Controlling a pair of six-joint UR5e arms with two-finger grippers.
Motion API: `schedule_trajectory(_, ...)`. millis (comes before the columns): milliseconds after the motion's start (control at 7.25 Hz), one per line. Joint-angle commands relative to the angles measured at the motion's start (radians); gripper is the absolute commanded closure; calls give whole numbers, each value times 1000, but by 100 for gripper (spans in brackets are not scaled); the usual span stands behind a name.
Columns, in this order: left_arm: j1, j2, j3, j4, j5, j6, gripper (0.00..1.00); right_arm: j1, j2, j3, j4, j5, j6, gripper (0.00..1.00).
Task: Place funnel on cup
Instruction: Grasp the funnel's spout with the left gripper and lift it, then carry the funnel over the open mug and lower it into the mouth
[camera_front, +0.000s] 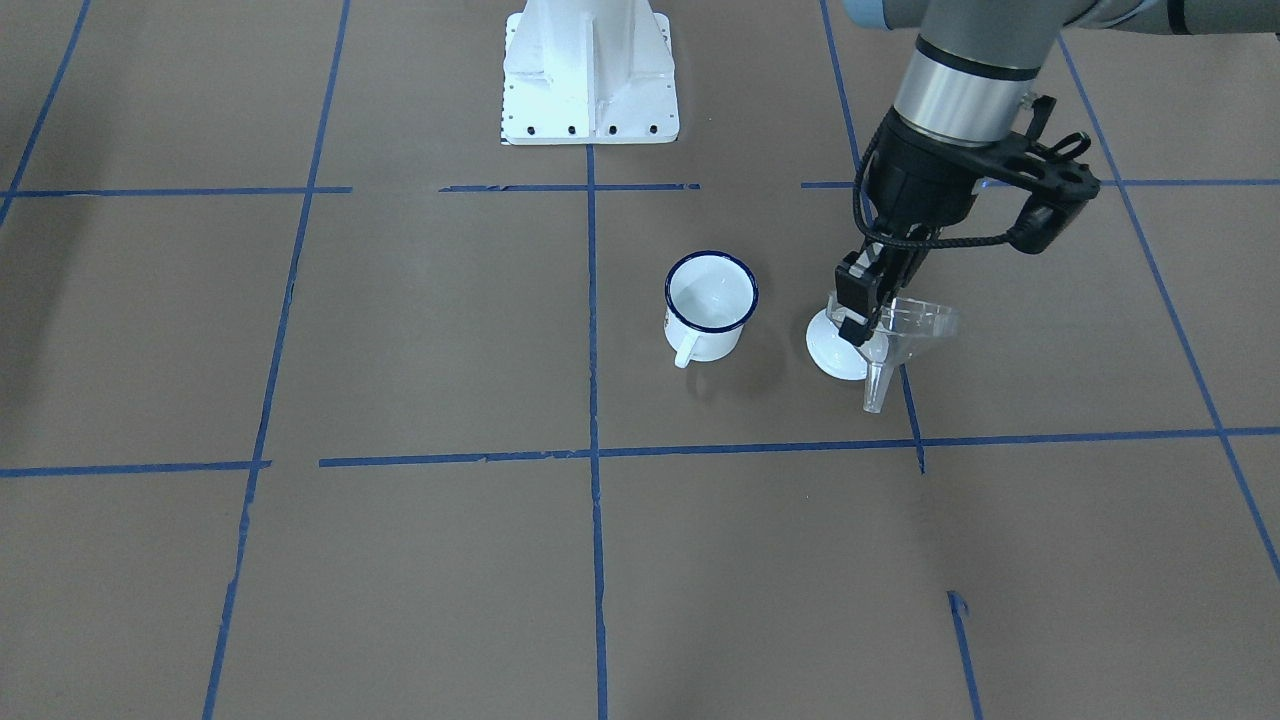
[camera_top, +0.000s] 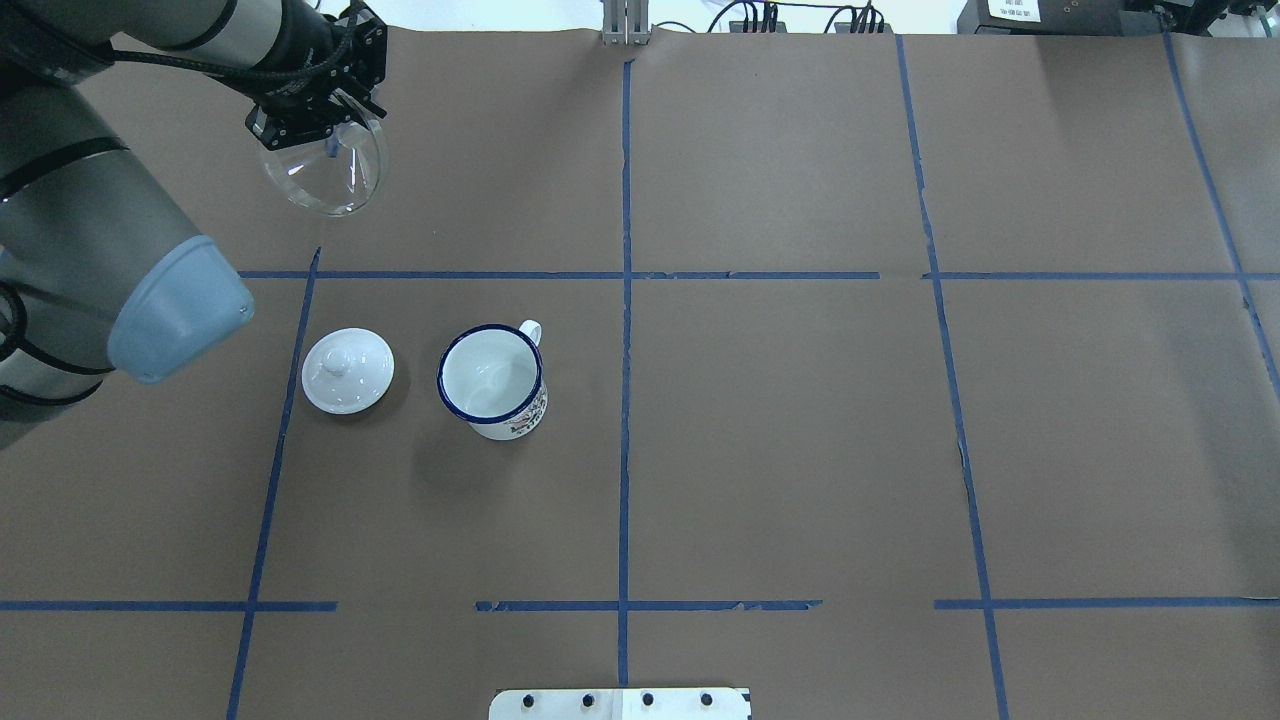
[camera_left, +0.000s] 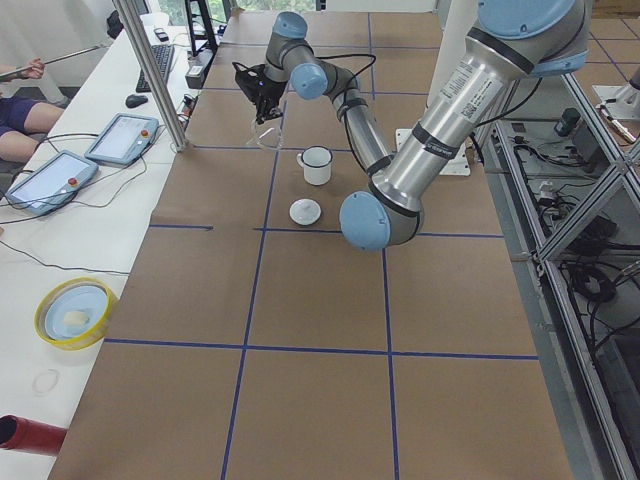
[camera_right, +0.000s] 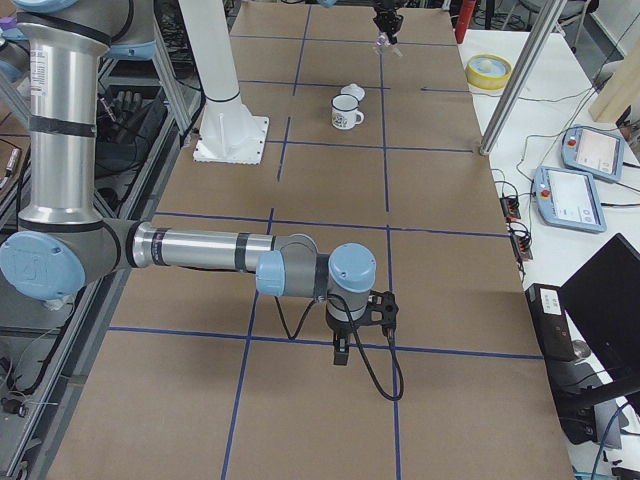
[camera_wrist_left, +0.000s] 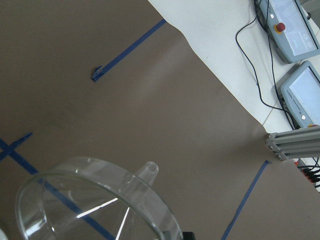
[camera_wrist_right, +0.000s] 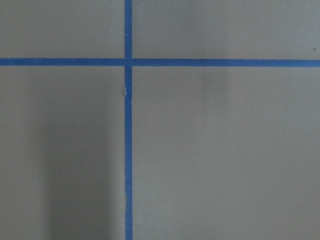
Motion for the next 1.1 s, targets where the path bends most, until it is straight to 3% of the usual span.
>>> schedule_trajectory(0, 83, -69, -32, 174, -20, 133, 100, 0, 0, 0, 0, 0, 0, 0)
schedule_trajectory(414, 212, -89, -34, 205, -20, 238, 100, 0, 0, 0, 0, 0, 0, 0)
schedule_trajectory(966, 254, -151, -2, 378, -17, 504, 100, 0, 0, 0, 0, 0, 0, 0)
